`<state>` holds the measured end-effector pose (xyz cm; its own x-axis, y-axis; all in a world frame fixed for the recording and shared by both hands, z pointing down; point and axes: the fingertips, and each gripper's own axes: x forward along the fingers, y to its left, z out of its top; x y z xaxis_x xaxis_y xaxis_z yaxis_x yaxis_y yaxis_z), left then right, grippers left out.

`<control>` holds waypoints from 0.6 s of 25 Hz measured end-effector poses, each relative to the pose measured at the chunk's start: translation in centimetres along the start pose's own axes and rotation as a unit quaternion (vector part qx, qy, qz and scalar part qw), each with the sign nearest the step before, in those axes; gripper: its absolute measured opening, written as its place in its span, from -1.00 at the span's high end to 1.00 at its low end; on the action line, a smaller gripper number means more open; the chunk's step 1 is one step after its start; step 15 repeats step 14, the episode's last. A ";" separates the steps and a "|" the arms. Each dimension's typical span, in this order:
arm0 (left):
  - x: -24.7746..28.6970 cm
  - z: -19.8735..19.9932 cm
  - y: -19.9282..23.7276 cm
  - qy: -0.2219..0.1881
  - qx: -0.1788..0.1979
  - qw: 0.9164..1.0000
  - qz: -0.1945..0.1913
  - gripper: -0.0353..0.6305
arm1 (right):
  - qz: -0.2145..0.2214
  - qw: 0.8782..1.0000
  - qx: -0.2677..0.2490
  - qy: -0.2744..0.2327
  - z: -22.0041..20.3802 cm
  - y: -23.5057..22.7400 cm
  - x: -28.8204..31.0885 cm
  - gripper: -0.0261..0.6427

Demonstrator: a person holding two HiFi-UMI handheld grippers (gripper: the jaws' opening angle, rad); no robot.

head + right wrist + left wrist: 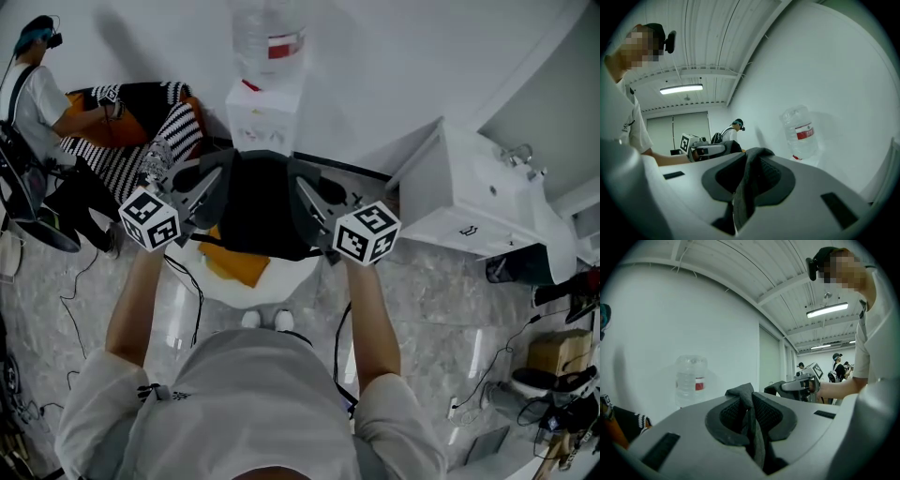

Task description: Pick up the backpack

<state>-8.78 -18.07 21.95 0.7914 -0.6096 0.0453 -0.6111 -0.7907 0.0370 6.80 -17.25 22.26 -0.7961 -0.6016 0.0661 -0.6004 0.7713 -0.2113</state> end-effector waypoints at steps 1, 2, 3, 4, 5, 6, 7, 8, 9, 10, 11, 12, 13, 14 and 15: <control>0.0 -0.1 0.0 0.000 -0.002 1.000 0.000 0.76 | 0.000 1.000 0.000 0.000 0.0 0.0 0.0 0.76; 0.0 -0.2 0.1 0.000 -0.003 1.000 0.000 0.76 | 0.000 1.000 0.001 0.000 0.0 0.0 0.1 0.76; 0.0 -0.3 0.2 0.001 -0.004 1.000 0.000 0.76 | -0.001 1.000 0.001 0.000 -0.1 0.0 0.2 0.76; 0.0 -0.4 0.2 0.001 -0.004 1.000 0.000 0.76 | -0.001 1.000 0.001 0.001 -0.1 -0.1 0.2 0.76; 0.0 -0.5 0.3 0.001 -0.005 1.000 0.000 0.76 | -0.001 1.000 0.001 0.002 -0.2 -0.1 0.3 0.76; 0.1 -0.6 0.4 0.001 -0.006 1.000 0.000 0.76 | -0.001 1.000 0.001 0.003 -0.2 -0.2 0.4 0.76; 0.1 -0.7 0.4 0.002 -0.007 1.000 -0.001 0.76 | -0.001 1.000 0.001 0.003 -0.3 -0.3 0.4 0.76; 0.1 -0.7 0.5 0.002 -0.007 1.000 -0.001 0.76 | -0.001 1.000 0.001 0.004 -0.3 -0.3 0.4 0.76; 0.2 -0.7 0.5 0.002 -0.007 1.000 -0.002 0.76 | -0.001 1.000 0.000 0.004 -0.3 -0.4 0.4 0.76; 0.2 -0.7 0.5 0.002 -0.007 1.000 -0.002 0.76 | -0.001 1.000 0.000 0.004 -0.3 -0.4 0.4 0.76; 0.2 -0.7 0.5 0.002 -0.006 1.000 -0.003 0.76 | -0.001 1.000 0.000 0.004 -0.3 -0.4 0.4 0.76; 0.2 -0.7 0.5 0.002 -0.006 1.000 -0.003 0.76 | -0.001 1.000 0.000 0.004 -0.3 -0.5 0.4 0.76; 0.2 -0.7 0.5 0.002 -0.006 1.000 -0.003 0.76 | -0.001 1.000 -0.001 0.004 -0.3 -0.5 0.4 0.76; 0.3 -0.7 0.5 0.002 -0.006 1.000 -0.004 0.76 | -0.001 1.000 -0.001 0.004 -0.3 -0.5 0.4 0.76; 0.3 -0.7 0.5 0.002 -0.006 1.000 -0.004 0.76 | -0.001 1.000 -0.001 0.004 -0.3 -0.5 0.4 0.76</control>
